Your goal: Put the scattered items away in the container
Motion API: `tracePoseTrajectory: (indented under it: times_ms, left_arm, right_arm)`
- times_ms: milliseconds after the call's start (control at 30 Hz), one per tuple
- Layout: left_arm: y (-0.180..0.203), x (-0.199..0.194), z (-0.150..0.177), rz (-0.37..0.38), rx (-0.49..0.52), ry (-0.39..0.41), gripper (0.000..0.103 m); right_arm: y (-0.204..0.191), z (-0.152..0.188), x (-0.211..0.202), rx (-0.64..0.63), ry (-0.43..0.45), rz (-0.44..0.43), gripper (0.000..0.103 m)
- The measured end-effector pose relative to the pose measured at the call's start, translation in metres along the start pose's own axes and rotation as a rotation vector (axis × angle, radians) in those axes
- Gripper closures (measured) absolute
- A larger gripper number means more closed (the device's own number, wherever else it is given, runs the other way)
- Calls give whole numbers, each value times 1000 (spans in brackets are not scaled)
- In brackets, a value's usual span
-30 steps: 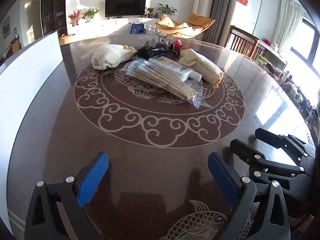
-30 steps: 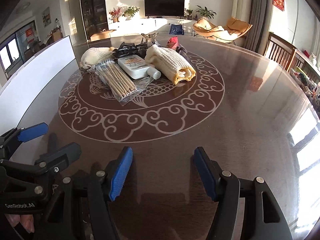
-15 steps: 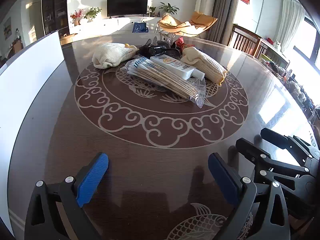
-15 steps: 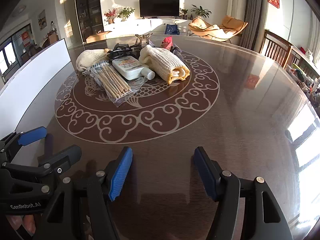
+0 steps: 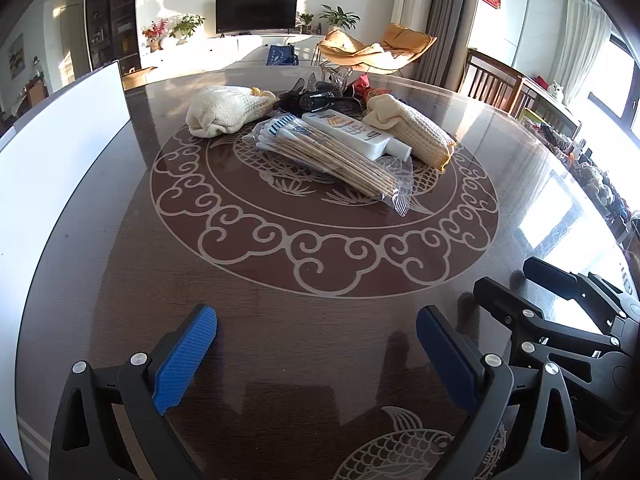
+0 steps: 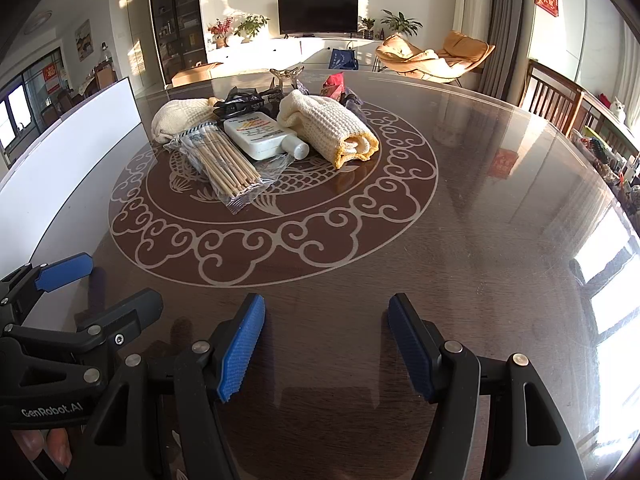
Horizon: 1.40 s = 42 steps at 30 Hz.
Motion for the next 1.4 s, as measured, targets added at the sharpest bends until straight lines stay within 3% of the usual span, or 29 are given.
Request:
tracePoseTrajectory:
  times_ms: [1400]
  left_arm:
    - [-1,6,-3,-18,0,-1,1]
  right_arm:
    - [-3,1,-1,31,18,-25,37]
Point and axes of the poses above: each gripper's, at about its wrist camera, not at the fingertips, and x roughly the way its jaws point, y to its right, z to its underside, the point moved 7 cm from there along x, roughly the way its jaws point, and after that the axes turned 1 degree about y, right-handed, at the moved point
